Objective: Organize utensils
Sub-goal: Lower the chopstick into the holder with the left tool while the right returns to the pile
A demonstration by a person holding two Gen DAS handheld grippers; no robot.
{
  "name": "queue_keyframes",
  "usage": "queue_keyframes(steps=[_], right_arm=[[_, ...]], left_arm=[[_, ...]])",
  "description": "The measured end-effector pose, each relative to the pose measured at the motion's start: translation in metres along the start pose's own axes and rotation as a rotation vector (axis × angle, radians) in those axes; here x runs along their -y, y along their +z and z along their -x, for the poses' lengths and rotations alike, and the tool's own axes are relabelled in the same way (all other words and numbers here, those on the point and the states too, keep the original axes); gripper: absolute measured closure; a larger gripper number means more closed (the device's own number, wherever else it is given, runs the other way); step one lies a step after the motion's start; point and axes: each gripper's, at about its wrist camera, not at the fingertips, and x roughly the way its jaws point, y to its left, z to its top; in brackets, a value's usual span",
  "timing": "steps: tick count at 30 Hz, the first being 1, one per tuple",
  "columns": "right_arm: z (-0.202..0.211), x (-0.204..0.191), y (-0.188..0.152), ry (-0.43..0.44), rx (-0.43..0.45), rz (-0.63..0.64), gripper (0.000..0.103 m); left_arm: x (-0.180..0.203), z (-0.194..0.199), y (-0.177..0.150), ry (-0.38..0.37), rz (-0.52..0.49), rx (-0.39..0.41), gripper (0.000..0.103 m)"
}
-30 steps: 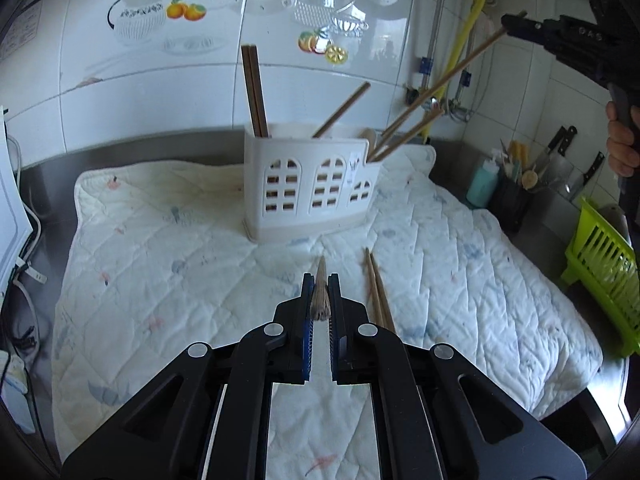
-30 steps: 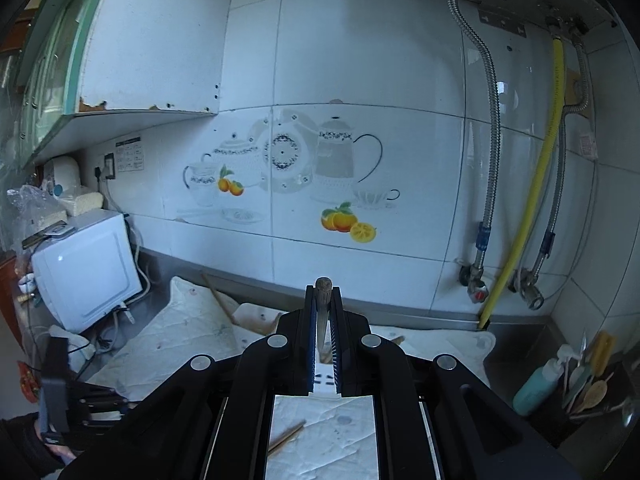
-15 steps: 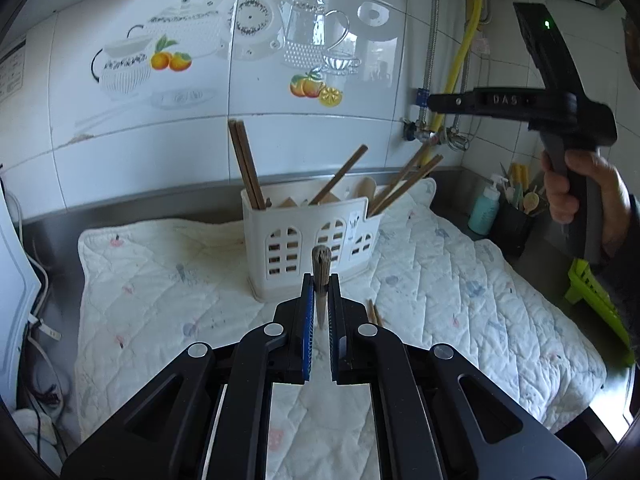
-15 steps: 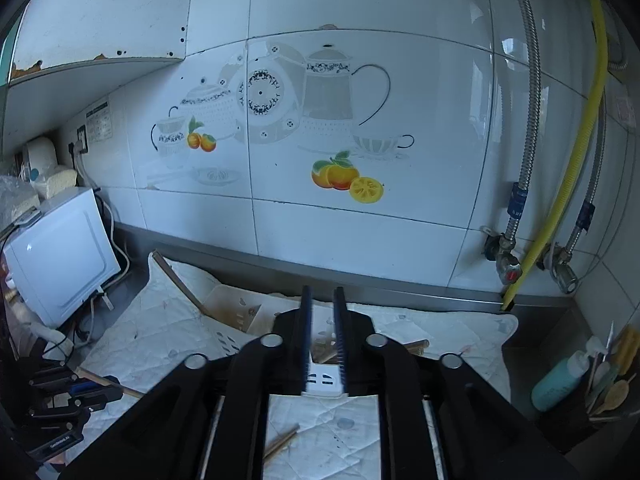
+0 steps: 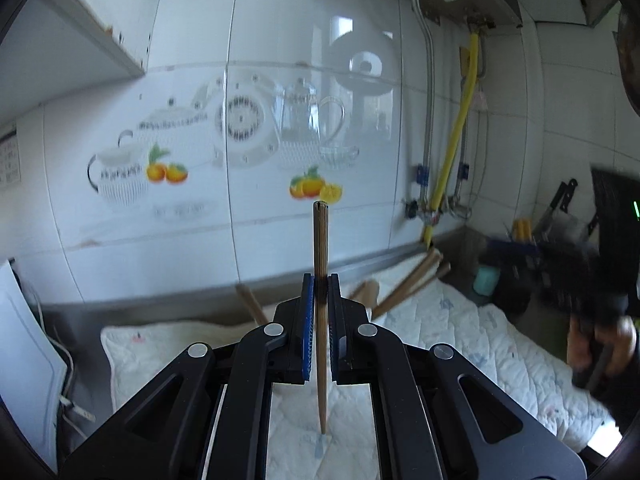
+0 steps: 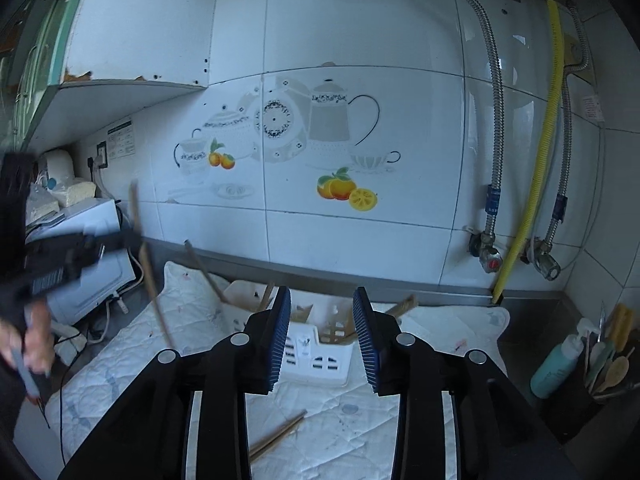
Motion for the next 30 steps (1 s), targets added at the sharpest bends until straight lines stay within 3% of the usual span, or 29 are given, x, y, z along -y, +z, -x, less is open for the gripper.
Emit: queue_keyframes(steps=[7,13,21,30], right_arm=[[0.021,-0.013,-0.042,0.028,-0.008,0.002,0.071],[0.019,-0.019,-0.076,0.02,-0.045,-0.002,0.071],[0.003,-0.019,-0.108,0.058,-0.103,-0.071,0.071],[-0.011,-0.032,-0.136,0.104,-0.187,-0.115,0.071]], left_arm=[[-0.001,-0.014,0.05,0.062,-0.004,0.126,0.098],[-0.004,-0.052,0.064,0.105,0.007,0.161,0.098],[-0.012,-0.097,0.044,0.144,0.011,0.143,0.098],[-0.026,-0.116,0.012,0.092,0.069,0.047,0.098]])
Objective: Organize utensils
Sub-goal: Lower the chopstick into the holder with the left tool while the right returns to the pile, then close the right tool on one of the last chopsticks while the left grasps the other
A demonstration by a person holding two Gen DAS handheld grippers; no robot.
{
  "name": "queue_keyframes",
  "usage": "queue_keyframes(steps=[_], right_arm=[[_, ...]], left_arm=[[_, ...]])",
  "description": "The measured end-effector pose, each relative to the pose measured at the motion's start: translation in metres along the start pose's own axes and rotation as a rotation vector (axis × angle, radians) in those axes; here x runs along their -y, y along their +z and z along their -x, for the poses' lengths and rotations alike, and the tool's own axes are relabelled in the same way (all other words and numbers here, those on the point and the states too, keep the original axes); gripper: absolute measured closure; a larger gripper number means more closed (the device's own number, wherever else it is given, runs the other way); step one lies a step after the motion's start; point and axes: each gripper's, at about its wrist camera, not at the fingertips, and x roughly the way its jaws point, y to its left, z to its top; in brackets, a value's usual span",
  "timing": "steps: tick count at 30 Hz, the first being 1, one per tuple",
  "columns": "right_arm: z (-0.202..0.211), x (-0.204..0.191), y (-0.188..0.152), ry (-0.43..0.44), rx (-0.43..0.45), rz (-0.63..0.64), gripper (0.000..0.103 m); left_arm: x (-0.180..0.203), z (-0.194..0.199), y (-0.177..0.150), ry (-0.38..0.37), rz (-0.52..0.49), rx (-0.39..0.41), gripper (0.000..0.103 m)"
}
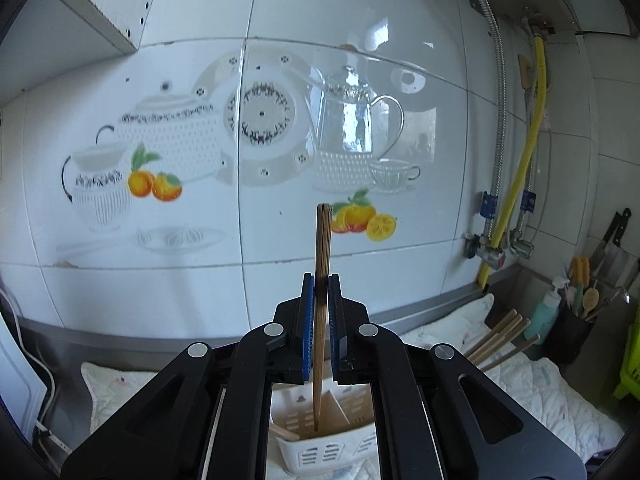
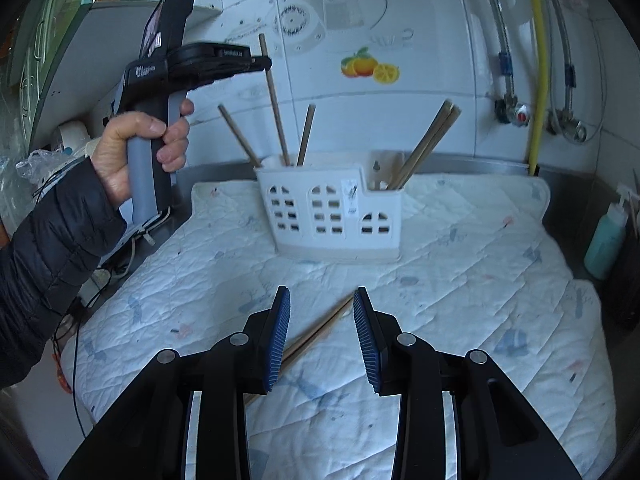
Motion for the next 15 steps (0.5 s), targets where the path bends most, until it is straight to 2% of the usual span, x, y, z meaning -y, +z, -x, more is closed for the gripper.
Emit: queue_keyframes(steps=[1,7,9,15], right_arm=[[-0.002,-0.002,-0.005,0.002,-0.015,-0.004,0.071],[-0.015,-0.022,-0.039,0.03,-0.11,-0.048,0.071],[-0.021,-0.029,-0.054,0.065,-0.152,-0.086,0.072],[-0.037,-0.045,-0.081,0.123,-0.236,-0.162,0.084]], left_arm=[[0.0,0.001,-0.001,-0.009,0.001,-0.008,0.098],[0.006,0.022,-0.005,-0.027,-0.019,-0.014,0.082],[0.005,0.031,-0.007,-0.024,-0.018,-0.013,0.067],[0.0,0.068,-0.019,-0.027,-0.004,-0.005,0.062]])
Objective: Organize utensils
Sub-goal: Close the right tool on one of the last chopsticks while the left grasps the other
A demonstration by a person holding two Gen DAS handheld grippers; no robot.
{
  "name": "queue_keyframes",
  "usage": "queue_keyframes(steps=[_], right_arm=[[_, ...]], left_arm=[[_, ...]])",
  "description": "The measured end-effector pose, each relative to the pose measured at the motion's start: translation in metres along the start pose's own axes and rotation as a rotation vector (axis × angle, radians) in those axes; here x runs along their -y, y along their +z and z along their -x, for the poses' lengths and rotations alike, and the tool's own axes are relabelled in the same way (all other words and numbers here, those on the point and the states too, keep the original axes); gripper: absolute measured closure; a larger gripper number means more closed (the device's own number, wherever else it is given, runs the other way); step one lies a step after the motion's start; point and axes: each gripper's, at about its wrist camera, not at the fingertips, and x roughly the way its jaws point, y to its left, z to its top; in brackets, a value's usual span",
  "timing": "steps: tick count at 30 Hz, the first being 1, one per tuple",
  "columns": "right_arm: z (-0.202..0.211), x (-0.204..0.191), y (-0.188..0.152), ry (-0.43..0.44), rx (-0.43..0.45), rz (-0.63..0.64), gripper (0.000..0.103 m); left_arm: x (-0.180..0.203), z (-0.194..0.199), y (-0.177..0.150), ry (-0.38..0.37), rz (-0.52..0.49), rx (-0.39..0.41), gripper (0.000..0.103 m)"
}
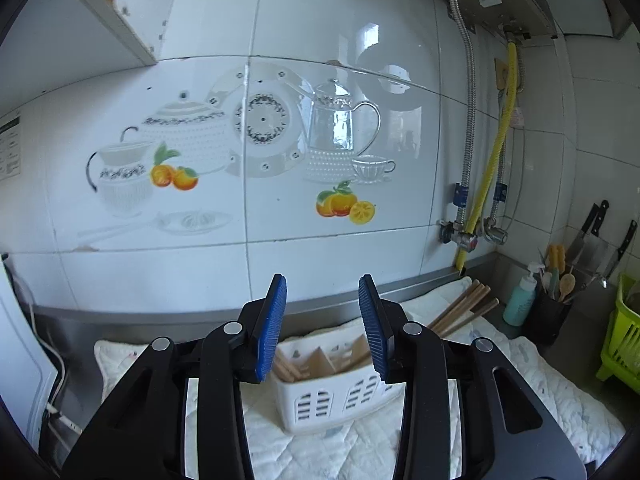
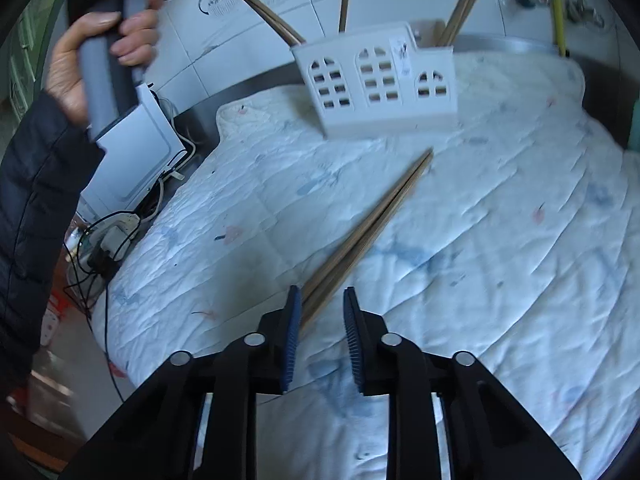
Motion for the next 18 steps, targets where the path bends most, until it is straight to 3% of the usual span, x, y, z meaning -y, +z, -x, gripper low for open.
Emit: queue_keyframes(steps=[3,12,18], right_arm=[[-0.009,-0.001,-0.003,0.019,-0.022,-0.057,0.087],[-0.029,0.011,-0.004,0.03,-0.054,-0.264,0.086],[-0.033,0.013,0.0,0.004,-0.043,-0.318,0.091]], left_arm=[[-0.007,0.022,-0.012,0.02,0.019,0.007,0.05],[-0.032,0.072,-0.063,0.059,0.037,-0.017,0.049],[-0.035,0.088,-0.104,0.069,0.047,-0.066,0.049]])
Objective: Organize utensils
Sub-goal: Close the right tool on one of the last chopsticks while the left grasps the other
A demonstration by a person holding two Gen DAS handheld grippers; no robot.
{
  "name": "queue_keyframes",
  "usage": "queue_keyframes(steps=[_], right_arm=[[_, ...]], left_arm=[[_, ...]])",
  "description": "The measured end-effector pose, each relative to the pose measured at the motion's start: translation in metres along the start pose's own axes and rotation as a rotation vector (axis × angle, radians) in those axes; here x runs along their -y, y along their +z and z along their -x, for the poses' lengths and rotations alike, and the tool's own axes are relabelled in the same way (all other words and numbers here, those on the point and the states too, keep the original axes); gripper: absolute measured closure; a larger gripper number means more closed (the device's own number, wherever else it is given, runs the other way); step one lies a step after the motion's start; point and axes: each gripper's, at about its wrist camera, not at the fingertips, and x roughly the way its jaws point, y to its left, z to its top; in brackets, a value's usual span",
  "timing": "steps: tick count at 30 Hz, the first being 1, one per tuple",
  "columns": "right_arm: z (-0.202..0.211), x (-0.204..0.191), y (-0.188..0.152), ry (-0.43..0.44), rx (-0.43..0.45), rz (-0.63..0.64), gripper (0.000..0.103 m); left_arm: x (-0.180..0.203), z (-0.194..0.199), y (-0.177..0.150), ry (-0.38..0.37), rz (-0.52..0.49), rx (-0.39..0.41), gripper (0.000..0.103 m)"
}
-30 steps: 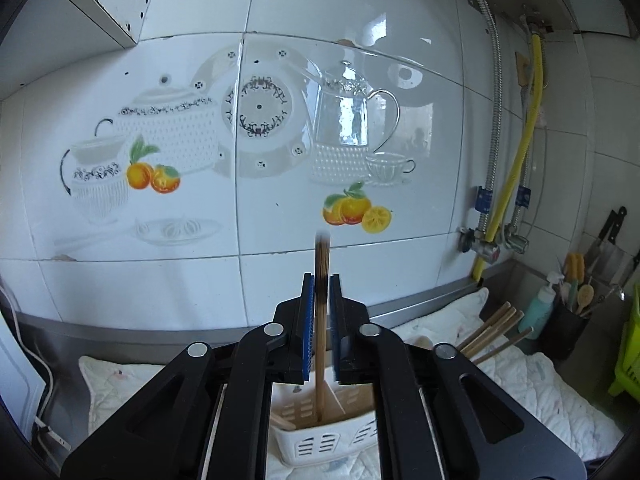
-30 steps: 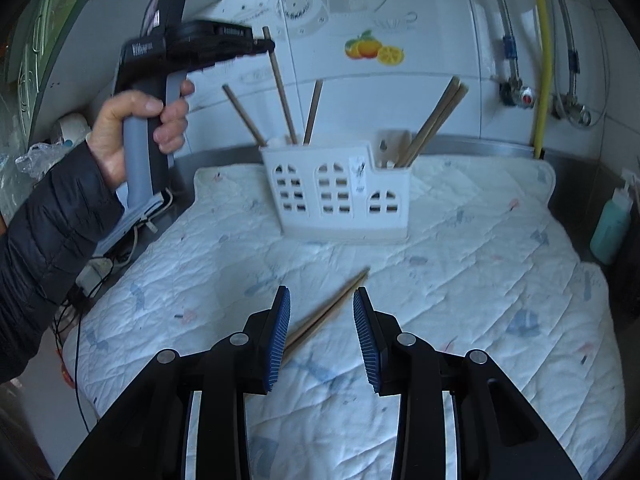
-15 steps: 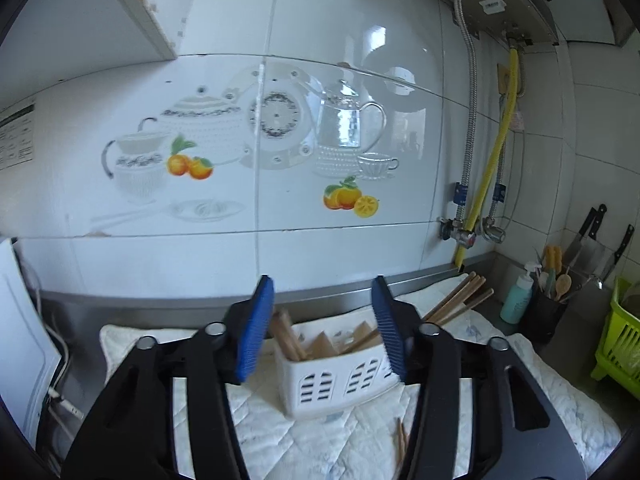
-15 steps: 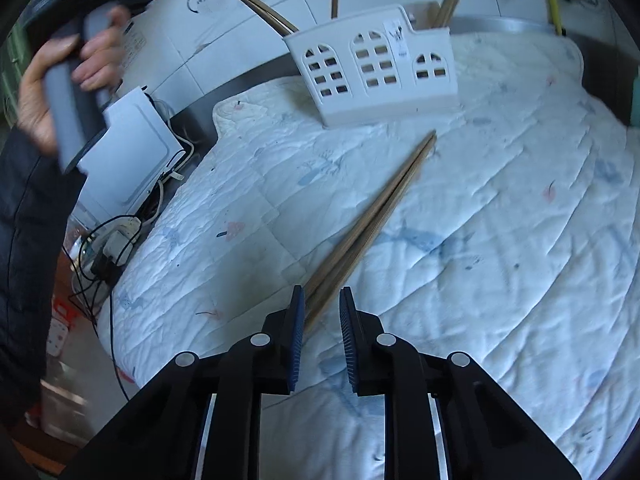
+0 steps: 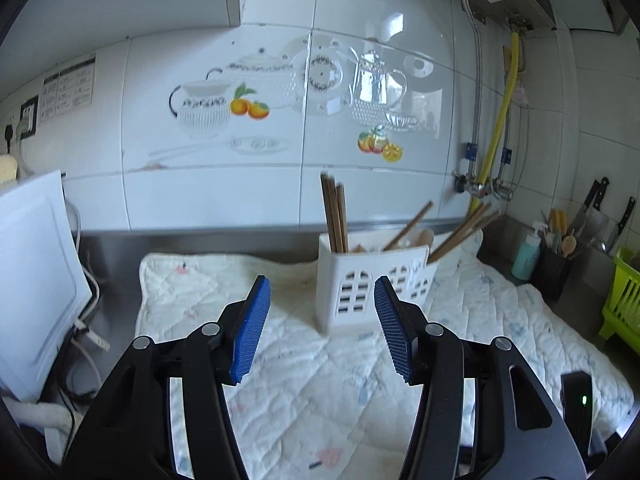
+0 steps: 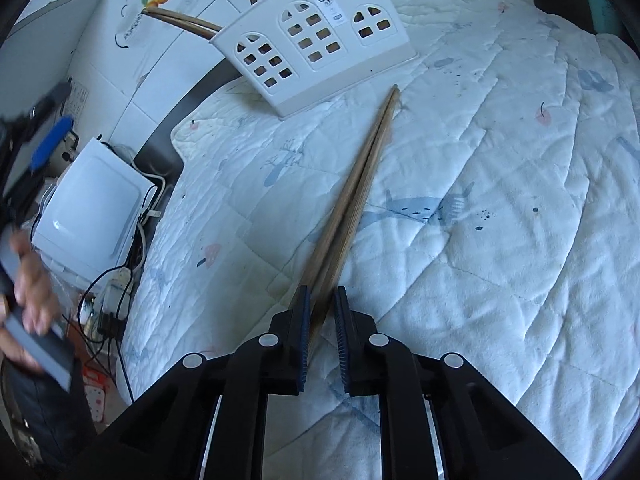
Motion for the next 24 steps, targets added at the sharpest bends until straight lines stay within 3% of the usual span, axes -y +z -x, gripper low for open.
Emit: queue_keyframes(steps=[7,15,17,19,24], right_arm=[[0.008,0.001,-0.004,-0.058,0.033,0.052,0.095],[0.026,0.009,-0.012,-0.213,0.101,0.211,0.096],[0.029,0.014,-0.015,-0.215,0.109,0.224,0.095],[0.033,0.016,-0.02,-0.227,0.133,0.244,0.083],[0.033,0.01,-0.033,-0.262,0.162,0.31,0.082]], left_arm=[[0.007,-0.001,-0.051,-0.036,0.014,-0.127,0.049],[0.037,-0.009,-0.107,-0.133,0.015,-0.275,0.049],[0.044,-0.013,-0.12,-0.148,0.033,-0.313,0.049],[0.049,-0.015,-0.128,-0.163,0.05,-0.334,0.049],[0.061,-0.016,-0.143,-0.198,0.04,-0.371,0.052]])
